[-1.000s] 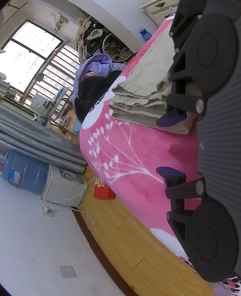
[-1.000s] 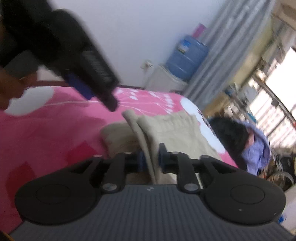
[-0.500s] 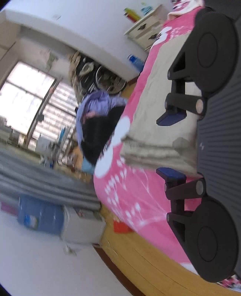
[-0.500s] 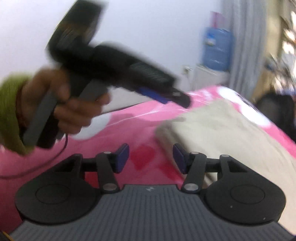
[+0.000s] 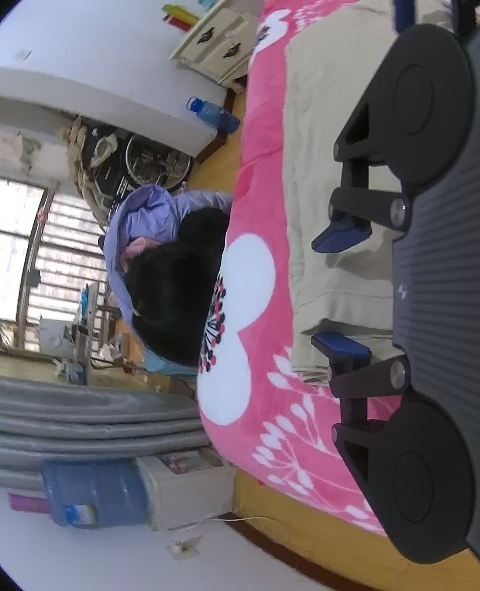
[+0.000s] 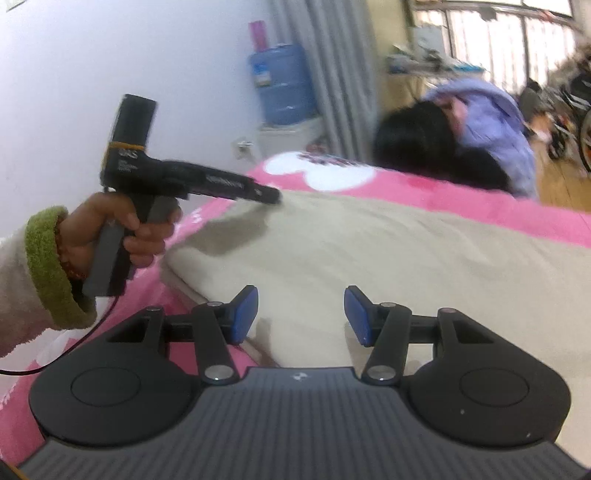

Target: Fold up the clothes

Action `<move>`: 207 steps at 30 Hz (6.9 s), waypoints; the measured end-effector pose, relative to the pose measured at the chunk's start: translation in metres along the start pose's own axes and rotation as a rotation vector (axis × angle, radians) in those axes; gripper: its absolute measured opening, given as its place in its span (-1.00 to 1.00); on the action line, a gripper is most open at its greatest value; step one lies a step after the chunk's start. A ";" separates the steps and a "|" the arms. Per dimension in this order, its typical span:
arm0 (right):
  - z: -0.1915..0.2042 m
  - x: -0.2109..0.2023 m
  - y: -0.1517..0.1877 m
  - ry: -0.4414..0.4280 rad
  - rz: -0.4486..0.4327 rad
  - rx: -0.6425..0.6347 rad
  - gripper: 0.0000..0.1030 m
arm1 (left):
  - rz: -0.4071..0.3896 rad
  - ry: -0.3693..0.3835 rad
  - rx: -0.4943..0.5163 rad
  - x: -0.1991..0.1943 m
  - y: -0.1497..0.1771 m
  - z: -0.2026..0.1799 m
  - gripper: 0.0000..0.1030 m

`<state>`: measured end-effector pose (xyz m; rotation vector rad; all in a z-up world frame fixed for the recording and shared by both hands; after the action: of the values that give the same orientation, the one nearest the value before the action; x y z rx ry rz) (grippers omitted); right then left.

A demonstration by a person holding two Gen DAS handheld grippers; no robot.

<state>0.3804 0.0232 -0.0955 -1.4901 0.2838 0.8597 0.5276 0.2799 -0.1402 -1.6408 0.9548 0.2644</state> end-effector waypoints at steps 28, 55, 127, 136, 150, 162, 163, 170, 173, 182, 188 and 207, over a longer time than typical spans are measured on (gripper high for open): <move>-0.204 -0.077 0.077 0.325 -0.040 0.721 -0.23 | -0.157 -0.143 0.140 -0.049 -0.018 -0.035 0.04; -0.200 -0.047 0.112 0.124 0.078 0.833 -0.84 | 0.364 0.444 0.584 0.213 -0.006 -0.313 -0.75; -0.062 -0.100 0.149 -0.026 0.326 0.436 -0.69 | 0.316 0.504 -0.135 -0.006 0.158 -0.184 0.05; -0.140 -0.106 0.129 0.057 0.083 0.901 -0.67 | 0.300 0.511 -0.240 0.005 0.164 -0.180 -0.63; -0.130 -0.043 0.179 -0.148 0.293 1.239 -0.66 | 0.341 0.617 -0.377 0.017 0.173 -0.179 -0.80; -0.121 -0.028 0.196 -0.313 0.185 1.530 -0.48 | 0.295 0.745 -0.588 0.019 0.179 -0.169 -0.88; -0.121 -0.025 0.197 -0.334 0.173 1.556 -0.47 | 0.292 0.751 -0.600 0.019 0.179 -0.168 -0.89; -0.118 -0.029 0.190 -0.391 0.102 1.582 -0.62 | 0.285 0.764 -0.578 0.018 0.180 -0.167 -0.83; -0.120 -0.032 0.187 -0.396 0.079 1.559 -0.85 | 0.274 0.721 -0.451 0.006 0.172 -0.168 -0.65; -0.132 -0.037 0.184 -0.305 0.099 1.419 -0.93 | 0.207 0.710 -0.178 -0.016 0.133 -0.184 -0.53; -0.128 -0.052 0.201 -0.277 0.106 1.391 -0.94 | 0.306 0.628 -0.188 0.027 0.147 -0.182 -0.78; -0.134 -0.046 0.177 -0.263 0.053 1.307 -0.95 | 0.269 0.640 -0.193 0.015 0.124 -0.169 -0.49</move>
<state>0.2790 -0.1424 -0.2131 -0.1546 0.5454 0.6527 0.3973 0.1204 -0.1851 -1.8098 1.6822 0.0010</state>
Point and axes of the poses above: each gripper's, at about its wrist camera, not at the fingertips, and x roughly the way its jaws point, z to its left, y to its underside, the point moved 4 cm from there along x, roughly the way its jaws point, and after that the axes turned 12 degrees about y, right-handed, at the moved point
